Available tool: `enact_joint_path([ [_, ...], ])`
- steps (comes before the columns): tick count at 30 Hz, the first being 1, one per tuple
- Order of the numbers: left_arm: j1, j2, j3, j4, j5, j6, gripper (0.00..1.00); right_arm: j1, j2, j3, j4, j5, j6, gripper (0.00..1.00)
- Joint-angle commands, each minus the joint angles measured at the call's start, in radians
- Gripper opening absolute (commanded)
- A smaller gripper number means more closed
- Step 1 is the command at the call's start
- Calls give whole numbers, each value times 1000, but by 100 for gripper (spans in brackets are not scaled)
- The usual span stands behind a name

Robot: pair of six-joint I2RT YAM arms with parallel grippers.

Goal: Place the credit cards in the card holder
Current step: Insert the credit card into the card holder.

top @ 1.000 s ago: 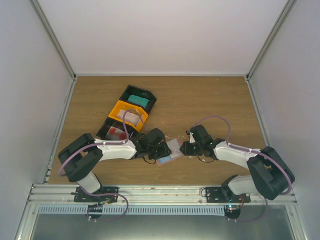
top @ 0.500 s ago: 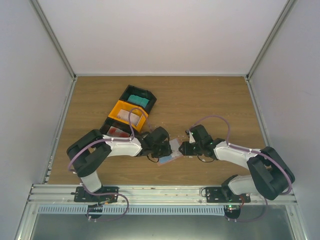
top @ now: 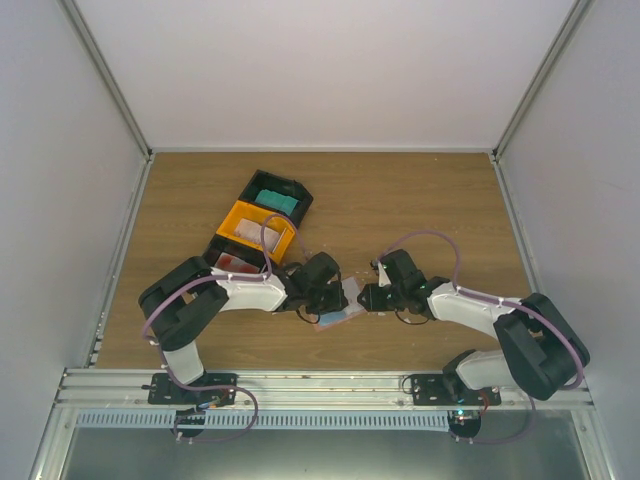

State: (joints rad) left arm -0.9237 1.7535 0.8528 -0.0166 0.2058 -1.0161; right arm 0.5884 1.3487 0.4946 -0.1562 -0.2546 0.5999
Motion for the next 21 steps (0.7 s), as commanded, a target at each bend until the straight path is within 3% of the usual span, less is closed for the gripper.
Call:
enact_joint_path([
  [1, -2, 33, 8, 119, 33, 60, 18, 9, 9, -29, -57, -73, -19, 33],
  [6, 6, -22, 14, 53, -37, 104, 23, 9, -80, -8, -124, 38, 14, 34],
  [14, 22, -145, 173, -269, -192, 328, 52, 8, -256, 56, -215, 216, 65, 47],
  [18, 80, -184, 270, -407, -248, 439, 62, 8, -288, 70, -211, 253, 71, 52],
  [21, 150, -181, 336, -484, -268, 492, 65, 8, -283, 77, -188, 264, 65, 53],
])
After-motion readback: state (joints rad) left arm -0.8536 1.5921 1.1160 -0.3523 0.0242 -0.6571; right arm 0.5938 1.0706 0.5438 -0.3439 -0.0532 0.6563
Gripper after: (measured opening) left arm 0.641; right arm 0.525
